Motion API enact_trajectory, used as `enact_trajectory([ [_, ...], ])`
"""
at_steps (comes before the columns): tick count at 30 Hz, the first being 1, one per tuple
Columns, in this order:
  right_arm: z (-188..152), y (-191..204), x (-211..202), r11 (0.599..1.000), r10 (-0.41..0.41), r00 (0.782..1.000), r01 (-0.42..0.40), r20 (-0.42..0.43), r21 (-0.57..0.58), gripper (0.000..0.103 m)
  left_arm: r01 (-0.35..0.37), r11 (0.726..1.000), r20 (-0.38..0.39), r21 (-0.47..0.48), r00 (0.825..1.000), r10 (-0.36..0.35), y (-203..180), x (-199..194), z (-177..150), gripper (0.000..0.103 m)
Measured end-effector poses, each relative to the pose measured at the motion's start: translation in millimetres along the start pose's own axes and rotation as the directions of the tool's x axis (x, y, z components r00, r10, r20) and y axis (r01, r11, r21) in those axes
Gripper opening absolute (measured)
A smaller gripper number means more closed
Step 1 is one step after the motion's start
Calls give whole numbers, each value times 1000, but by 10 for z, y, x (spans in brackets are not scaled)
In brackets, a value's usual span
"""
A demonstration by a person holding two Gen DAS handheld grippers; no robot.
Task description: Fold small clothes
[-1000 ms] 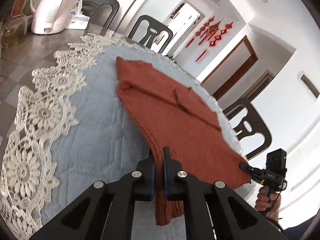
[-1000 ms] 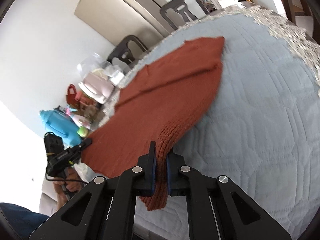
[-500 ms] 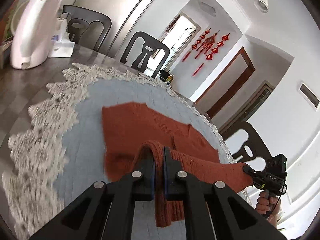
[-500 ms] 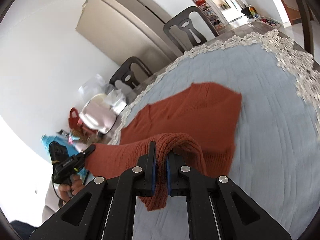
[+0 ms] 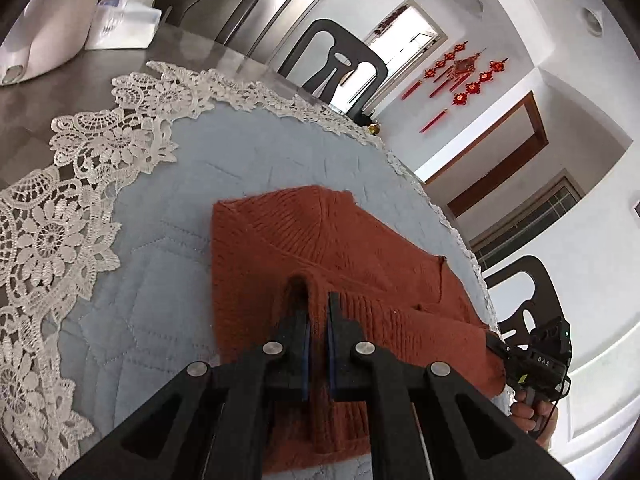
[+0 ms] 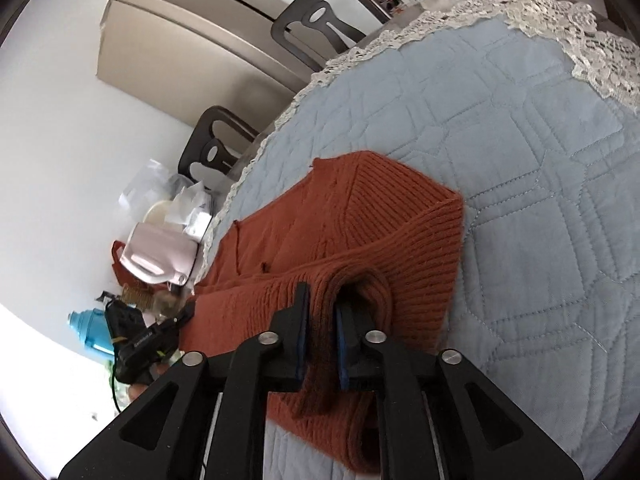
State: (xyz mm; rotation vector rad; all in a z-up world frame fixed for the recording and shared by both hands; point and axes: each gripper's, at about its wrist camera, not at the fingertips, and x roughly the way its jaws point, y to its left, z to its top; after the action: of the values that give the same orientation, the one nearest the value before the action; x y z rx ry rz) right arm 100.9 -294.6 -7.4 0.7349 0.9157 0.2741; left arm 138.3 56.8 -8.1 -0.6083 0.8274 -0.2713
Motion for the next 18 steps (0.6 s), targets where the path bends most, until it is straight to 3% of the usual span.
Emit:
enact_trajectory([
  [4,-52,96,-67,998,31,999,-32,-33,-48,22,41,999,-23,8,999,-40,-89,-112,-47,10],
  [7,-80,154,7,994,48,995,-57,-89,-91,23,90,996,-47,26,995,-88,-161,-158,-79,25],
  [11,58,161,159,992,68,993,-78,-100,-97,23,133,989,-90,59,988,-128,-295,-2,-24,27],
  [13,226,143,169,993,94,994,-97,-55,-60,23,129,991,-78,47,989,-125,-301,83,81,27],
  [16,416,141,72,995,97,995,-96,25,-28,23,87,996,1,13,996,-87,-250,101,334,27],
  [18,452,163,26,995,96,994,-94,47,-34,34,67,998,54,-16,996,-66,-191,51,441,28],
])
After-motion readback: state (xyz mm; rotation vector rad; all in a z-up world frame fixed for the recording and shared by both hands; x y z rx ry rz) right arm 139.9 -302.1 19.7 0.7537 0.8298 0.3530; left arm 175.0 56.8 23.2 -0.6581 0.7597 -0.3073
